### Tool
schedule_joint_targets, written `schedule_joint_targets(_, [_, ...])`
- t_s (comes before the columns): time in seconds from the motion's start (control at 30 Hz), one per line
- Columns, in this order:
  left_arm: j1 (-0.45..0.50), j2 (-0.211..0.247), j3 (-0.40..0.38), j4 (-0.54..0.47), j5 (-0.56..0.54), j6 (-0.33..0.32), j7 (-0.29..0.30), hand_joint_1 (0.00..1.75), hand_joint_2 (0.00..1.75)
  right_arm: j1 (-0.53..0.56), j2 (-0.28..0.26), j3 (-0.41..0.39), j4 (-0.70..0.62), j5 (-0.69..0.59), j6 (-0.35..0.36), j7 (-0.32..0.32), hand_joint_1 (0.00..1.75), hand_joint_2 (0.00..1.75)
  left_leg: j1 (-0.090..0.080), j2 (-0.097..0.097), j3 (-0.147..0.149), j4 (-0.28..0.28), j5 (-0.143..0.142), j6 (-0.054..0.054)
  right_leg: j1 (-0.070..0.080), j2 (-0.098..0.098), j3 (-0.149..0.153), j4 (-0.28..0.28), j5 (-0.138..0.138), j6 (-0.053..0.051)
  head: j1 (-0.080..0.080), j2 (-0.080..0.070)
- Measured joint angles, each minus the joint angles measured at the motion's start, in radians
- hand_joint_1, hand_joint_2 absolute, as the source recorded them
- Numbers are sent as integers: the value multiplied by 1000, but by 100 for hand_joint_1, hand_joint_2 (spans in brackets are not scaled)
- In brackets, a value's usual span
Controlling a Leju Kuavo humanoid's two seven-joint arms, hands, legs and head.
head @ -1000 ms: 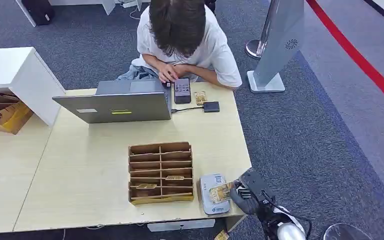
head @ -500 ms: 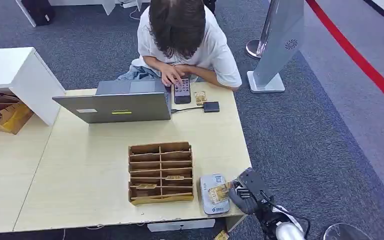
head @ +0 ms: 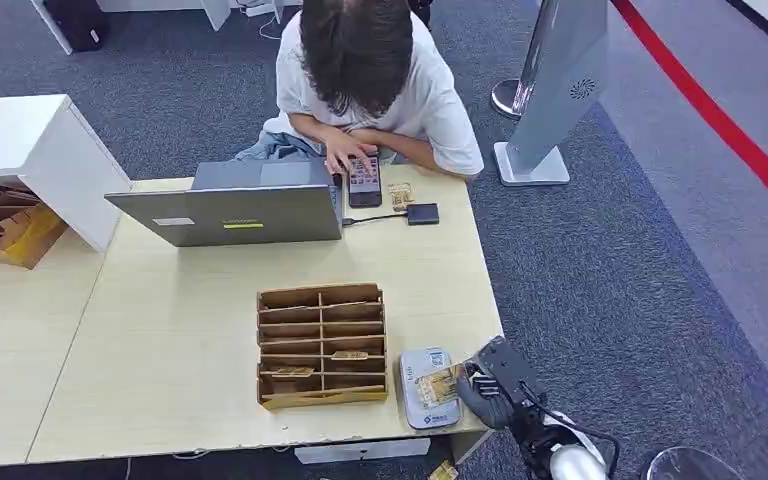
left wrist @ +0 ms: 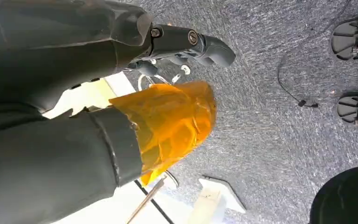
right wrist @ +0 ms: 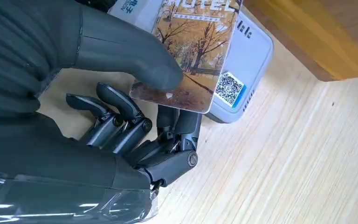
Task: Pass the card to the sensor for recognition and then transmit it.
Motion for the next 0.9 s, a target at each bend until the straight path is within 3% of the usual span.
schedule_joint_targets(0.6, [15,-3,77,0,-44,0,-21,0,0,-4,0,47,-68,99,-98,-109,175,175,0,0,-1,0,0,0,0,0,0,0,0,0,0,0])
schedule_joint_targets(0.9, [21,-6,96,0,-47,0,-22,0,0,-3,0,51,-119,108,-105,-118,175,175,0,0,-1,0,0,0,0,0,0,0,0,0,0,0])
